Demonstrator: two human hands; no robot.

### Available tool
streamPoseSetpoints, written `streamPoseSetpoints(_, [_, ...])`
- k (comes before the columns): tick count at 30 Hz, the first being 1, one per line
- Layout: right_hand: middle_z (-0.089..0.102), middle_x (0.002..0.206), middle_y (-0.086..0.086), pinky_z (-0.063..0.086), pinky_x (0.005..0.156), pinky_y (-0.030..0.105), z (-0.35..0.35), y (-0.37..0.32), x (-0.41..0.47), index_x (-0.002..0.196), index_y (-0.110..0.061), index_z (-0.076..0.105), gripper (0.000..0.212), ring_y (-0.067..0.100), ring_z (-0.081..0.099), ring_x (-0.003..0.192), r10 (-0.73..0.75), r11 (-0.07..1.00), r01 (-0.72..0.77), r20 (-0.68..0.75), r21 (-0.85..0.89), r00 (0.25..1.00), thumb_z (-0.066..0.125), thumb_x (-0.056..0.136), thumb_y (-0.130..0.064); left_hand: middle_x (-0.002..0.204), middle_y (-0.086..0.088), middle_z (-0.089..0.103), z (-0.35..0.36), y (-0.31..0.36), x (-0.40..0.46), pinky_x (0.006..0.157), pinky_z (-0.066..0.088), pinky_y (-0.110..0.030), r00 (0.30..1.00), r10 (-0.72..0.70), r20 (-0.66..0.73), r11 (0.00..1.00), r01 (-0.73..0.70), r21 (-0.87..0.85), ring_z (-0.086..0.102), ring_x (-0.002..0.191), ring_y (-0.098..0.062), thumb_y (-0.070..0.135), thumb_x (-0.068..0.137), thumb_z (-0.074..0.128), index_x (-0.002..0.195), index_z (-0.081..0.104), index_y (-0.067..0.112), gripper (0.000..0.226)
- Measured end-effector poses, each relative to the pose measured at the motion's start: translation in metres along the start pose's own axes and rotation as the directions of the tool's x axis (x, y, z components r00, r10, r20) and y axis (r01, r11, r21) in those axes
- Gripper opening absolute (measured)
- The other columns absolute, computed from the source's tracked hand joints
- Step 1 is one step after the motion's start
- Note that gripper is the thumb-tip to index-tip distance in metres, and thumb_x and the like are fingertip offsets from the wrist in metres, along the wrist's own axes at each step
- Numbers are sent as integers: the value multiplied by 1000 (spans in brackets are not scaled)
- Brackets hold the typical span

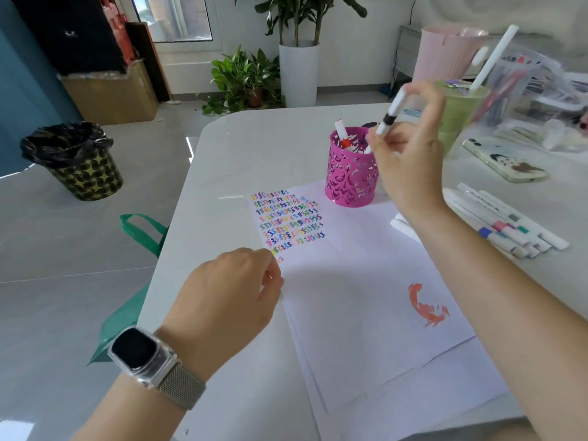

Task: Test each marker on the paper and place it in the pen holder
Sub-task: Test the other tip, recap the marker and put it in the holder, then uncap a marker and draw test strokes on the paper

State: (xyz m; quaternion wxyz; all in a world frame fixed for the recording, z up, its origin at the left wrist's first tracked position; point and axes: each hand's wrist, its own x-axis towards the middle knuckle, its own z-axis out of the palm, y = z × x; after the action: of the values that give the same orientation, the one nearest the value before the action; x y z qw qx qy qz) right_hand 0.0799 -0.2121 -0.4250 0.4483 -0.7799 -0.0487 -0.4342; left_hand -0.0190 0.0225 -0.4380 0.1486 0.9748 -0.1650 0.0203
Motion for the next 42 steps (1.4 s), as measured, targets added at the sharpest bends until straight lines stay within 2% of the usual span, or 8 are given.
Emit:
streamPoseSetpoints(7, [63, 93, -9, 50, 82, 35, -8, 2, -4, 115, -14, 55, 30, 12, 62, 90, 75, 985, -39, 209, -168, 975, 64, 86, -15, 101, 16, 53, -1, -1, 1, 76, 46, -24, 999, 29, -41, 999, -30, -14, 57, 91, -6, 38, 90, 47, 96, 60, 34, 16])
streamPoseSetpoints(12, [60, 95, -8, 40, 70, 9, -32, -9, -3, 107, -14, 61, 21, 5, 54, 81, 192, 959, -156, 138, -235, 972, 63, 85, -13, 107, 16, 52, -2, -4, -1, 70, 41, -21, 998, 35, -51, 999, -36, -19, 49, 75, -7, 38, 90, 48, 98, 61, 34, 15])
streamPoseSetpoints(18, [70, 94, 4, 46, 76, 25, -70, -7, -28, 92, -13, 72, 20, 21, 62, 91, 603, 705, -166, 460, -689, 652, 69, 75, -3, 109, 17, 53, -3, 0, -1, 67, 36, -20, 996, 54, -73, 998, -57, -33, 43, 65, -6, 36, 90, 48, 97, 62, 34, 16])
streamPoseSetpoints(23, [73, 100, 8, 49, 80, 26, -65, -9, -28, 104, -10, 71, 33, 22, 63, 101, 606, 674, -73, 494, -735, 624, 69, 73, 1, 109, 17, 52, -4, 1, -5, 68, 35, -20, 994, 73, -80, 995, -77, -59, 42, 60, -1, 36, 91, 47, 97, 62, 33, 16])
streamPoseSetpoints(29, [67, 78, -8, 46, 66, 13, -49, -42, -25, 90, -25, 71, 21, 6, 58, 65, 414, 907, -292, 509, -304, 755, 72, 78, -9, 103, 16, 60, -5, 1, -1, 79, 48, -21, 993, 66, -97, 932, -96, -349, 56, 88, -1, 35, 89, 50, 97, 65, 38, 18])
streamPoseSetpoints(34, [65, 72, -3, 56, 66, 23, -29, -85, -48, 89, -15, 69, 9, 8, 63, 68, 358, 784, -582, 608, 217, 709, 62, 90, -9, 119, 17, 52, -12, 9, -1, 86, 47, -18, 999, 25, -26, 817, -35, -576, 54, 101, 6, 40, 89, 49, 130, 45, 32, 43])
streamPoseSetpoints(39, [58, 70, 0, 54, 64, 23, -18, -103, -69, 85, -12, 67, 8, 12, 62, 67, 410, 586, -688, 576, 427, 707, 62, 85, -19, 66, 19, 61, -14, 15, -4, 57, 44, -13, 997, 56, 45, 759, -13, -651, 54, 55, -2, 33, 95, 41, 96, 59, 20, 21])
streamPoseSetpoints(42, [53, 59, -2, 52, 59, 25, -11, -101, -76, 78, -15, 72, 21, 12, 55, 56, 503, 626, -700, 508, 344, 699, 61, 90, -28, 56, 18, 56, -16, 17, -3, 51, 43, -19, 996, 39, 82, 717, 29, -697, 46, 49, -8, 34, 95, 41, 87, 59, 18, 26])
